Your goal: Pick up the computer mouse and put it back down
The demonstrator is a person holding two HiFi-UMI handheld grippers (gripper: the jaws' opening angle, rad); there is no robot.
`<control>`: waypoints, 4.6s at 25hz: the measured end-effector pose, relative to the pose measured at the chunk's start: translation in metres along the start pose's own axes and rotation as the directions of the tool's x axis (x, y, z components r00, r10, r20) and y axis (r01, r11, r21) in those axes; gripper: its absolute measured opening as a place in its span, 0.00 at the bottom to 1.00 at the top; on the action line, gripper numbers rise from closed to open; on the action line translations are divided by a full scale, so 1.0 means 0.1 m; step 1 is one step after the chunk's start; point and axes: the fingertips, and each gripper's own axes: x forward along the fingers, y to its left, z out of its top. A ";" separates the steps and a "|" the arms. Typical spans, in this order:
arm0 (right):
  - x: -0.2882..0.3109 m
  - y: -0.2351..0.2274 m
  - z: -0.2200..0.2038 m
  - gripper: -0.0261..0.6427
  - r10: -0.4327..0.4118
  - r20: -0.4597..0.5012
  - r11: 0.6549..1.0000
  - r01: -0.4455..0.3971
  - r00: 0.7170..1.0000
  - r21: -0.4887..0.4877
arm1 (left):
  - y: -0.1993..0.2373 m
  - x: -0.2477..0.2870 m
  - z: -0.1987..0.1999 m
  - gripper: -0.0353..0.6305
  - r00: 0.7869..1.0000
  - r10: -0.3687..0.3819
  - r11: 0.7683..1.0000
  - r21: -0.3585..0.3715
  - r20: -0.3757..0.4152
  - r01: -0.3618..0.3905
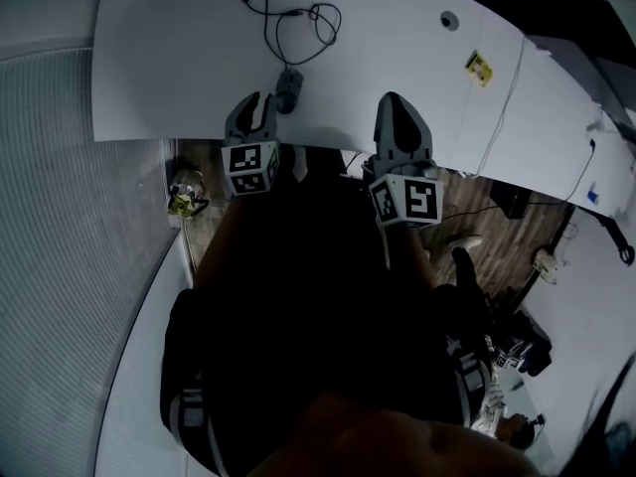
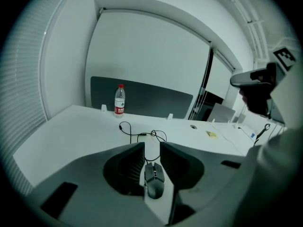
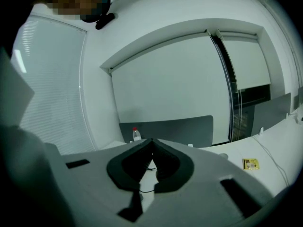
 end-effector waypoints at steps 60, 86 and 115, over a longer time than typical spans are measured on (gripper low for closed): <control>0.60 -0.69 -0.41 0.04 -0.039 -0.125 0.997 0.046 0.991 0.059 | -0.07 1.38 -1.46 0.50 0.880 0.059 0.992 0.128 -0.472 0.002; 0.40 -0.49 -0.43 0.04 -0.046 -0.102 0.997 0.051 0.994 0.052 | 0.15 1.04 -1.00 0.50 0.945 0.059 0.991 0.130 -0.322 -0.017; -0.06 -0.39 -0.29 0.04 -0.061 -0.052 0.998 0.062 0.997 0.020 | 0.02 0.43 -0.04 0.50 0.992 0.032 0.995 0.099 -0.125 -0.019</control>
